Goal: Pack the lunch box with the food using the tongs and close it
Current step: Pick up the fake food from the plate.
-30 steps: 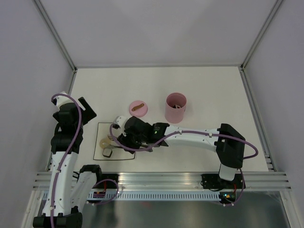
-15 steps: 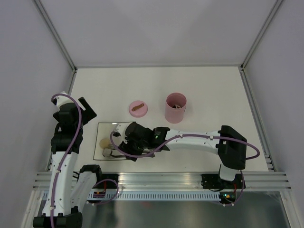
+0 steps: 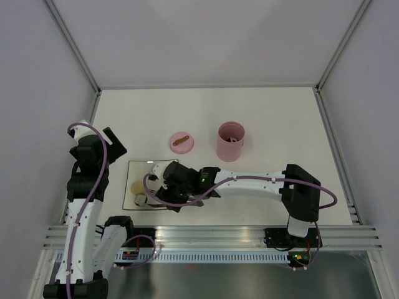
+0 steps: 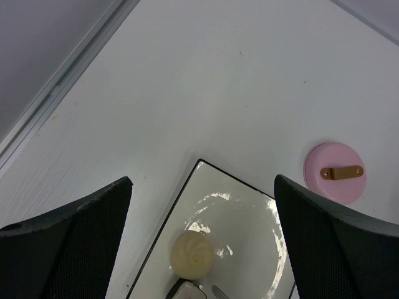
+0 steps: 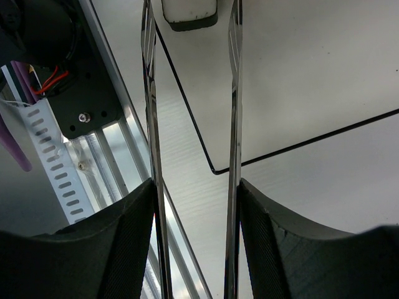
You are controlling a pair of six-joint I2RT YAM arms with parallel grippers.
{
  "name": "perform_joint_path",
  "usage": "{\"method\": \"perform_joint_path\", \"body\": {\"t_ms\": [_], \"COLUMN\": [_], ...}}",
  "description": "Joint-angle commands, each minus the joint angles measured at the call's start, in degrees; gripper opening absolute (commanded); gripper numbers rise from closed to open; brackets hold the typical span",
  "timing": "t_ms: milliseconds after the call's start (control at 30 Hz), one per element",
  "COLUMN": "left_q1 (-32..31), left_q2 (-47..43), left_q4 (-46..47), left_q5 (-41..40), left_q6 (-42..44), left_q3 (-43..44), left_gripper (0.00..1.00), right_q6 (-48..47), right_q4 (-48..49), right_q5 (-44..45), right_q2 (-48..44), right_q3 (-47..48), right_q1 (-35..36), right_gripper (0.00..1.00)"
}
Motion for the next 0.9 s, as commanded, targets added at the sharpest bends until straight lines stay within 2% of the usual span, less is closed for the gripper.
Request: {"method": "perform_joint_path", "body": {"t_ms": [0, 667, 767, 867], "left_q1": [0.11, 0.11, 0.11, 0.11], "left_q2": [-0.14, 0.21, 0.29, 0.3], "left_q4": [0.56, 0.65, 0.65, 0.65], "left_q5": [0.53, 0.53, 0.53, 0.53], "left_q6": [0.68, 0.86, 0.94, 0.94], "left_q3": [0.1, 0.19, 0.1, 0.1], "left_gripper": [1.0, 1.0, 1.0, 1.0], "right_q6": [-0.95, -0.68, -0.68, -0.77], "right_q4": [0.89, 1.85, 1.5, 1.06], "right_q5": [0.49, 1.19, 1.1, 1.45], "right_q2": [0.99, 3.89, 4.33, 4.33], "right_q3": [2.83, 5.29, 5.64, 5.91], "right_q1": [0.33, 0.59, 0.85, 0.94], "right_gripper": [0.6, 0.59, 0.55, 0.46]}}
